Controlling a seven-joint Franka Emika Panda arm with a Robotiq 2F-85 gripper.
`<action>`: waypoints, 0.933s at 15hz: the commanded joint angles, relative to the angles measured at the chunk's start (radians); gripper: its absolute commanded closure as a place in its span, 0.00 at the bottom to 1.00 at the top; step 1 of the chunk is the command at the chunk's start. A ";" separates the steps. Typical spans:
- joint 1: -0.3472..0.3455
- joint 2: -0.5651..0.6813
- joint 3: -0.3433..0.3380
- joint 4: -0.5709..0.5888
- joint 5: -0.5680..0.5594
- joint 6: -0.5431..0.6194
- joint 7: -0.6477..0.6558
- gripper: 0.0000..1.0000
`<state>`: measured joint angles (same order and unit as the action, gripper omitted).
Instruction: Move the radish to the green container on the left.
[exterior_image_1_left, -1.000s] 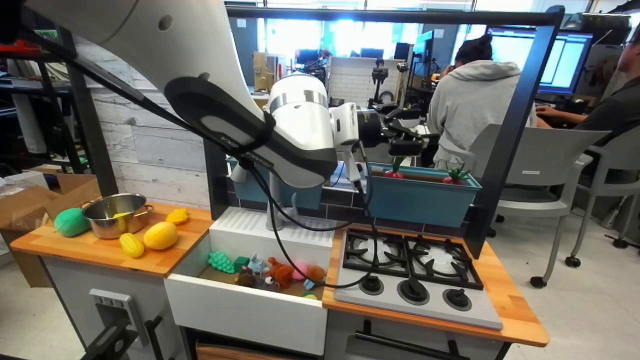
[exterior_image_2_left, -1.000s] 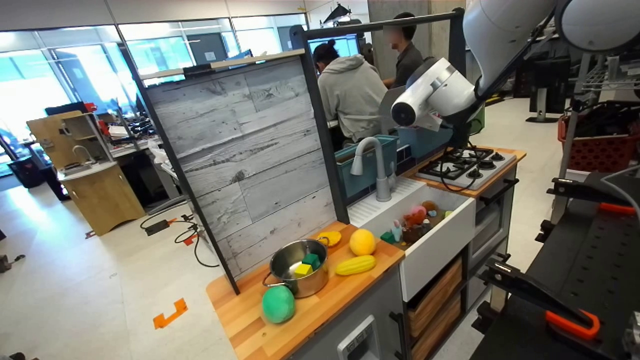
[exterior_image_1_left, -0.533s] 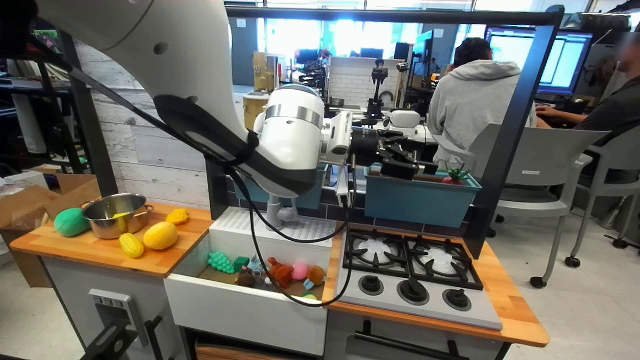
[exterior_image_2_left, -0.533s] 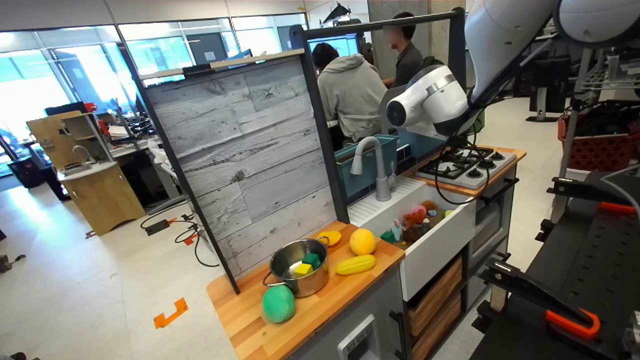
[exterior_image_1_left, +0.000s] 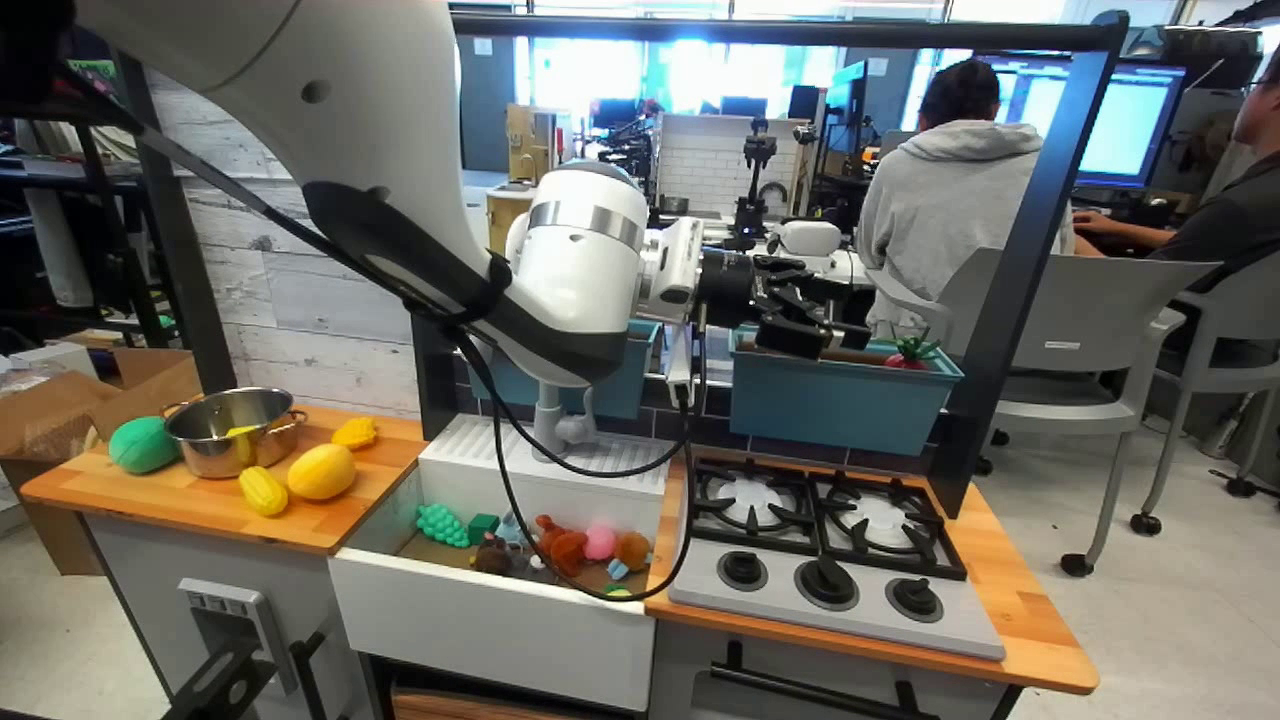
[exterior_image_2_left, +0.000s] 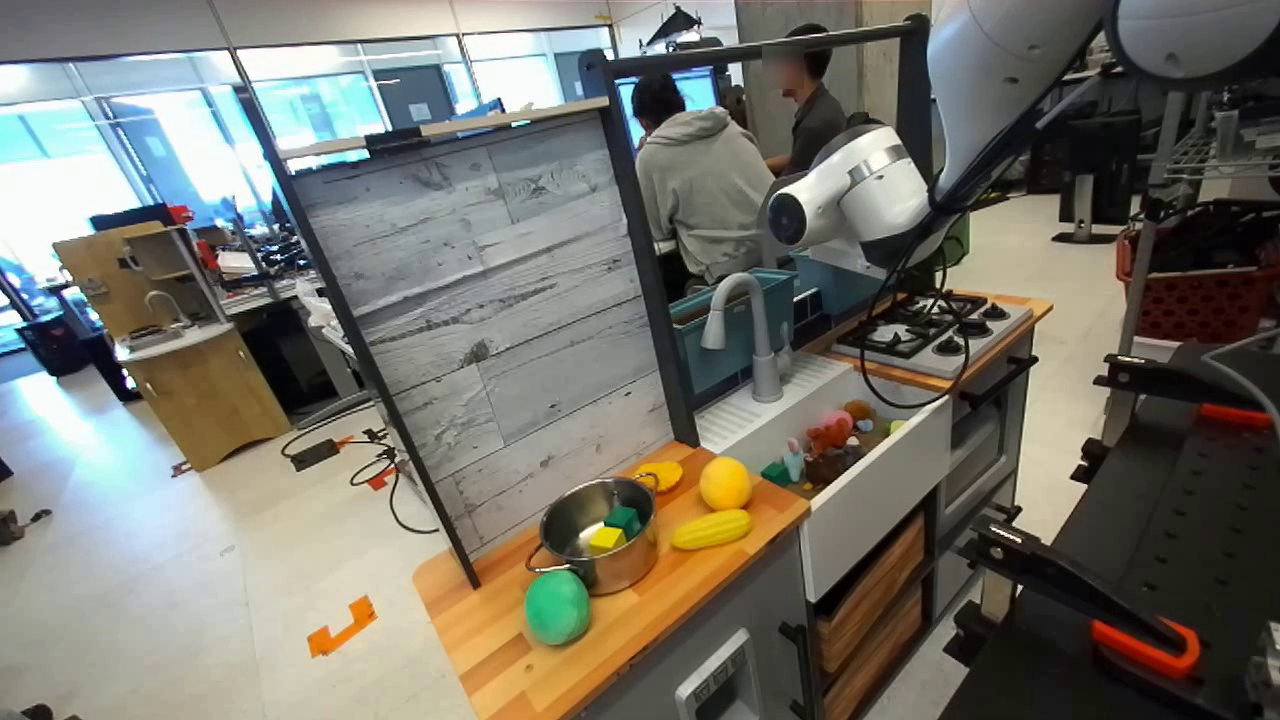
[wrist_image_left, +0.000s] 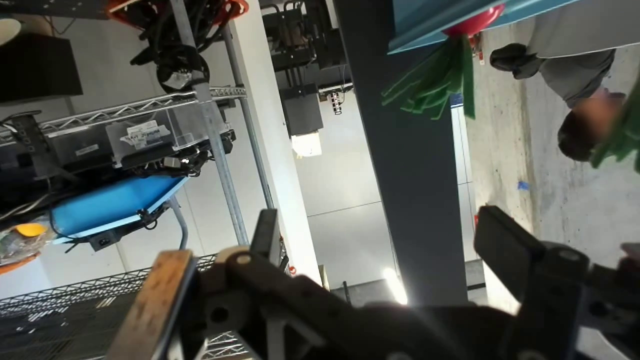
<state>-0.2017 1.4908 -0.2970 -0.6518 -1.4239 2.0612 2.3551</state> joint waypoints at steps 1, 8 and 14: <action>-0.008 0.000 -0.002 0.020 -0.010 0.093 0.069 0.00; -0.006 -0.006 -0.018 0.022 -0.017 0.249 0.165 0.00; -0.014 -0.007 -0.005 0.021 -0.002 0.263 0.159 0.00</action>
<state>-0.2063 1.4842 -0.3157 -0.6366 -1.4433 2.3130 2.5271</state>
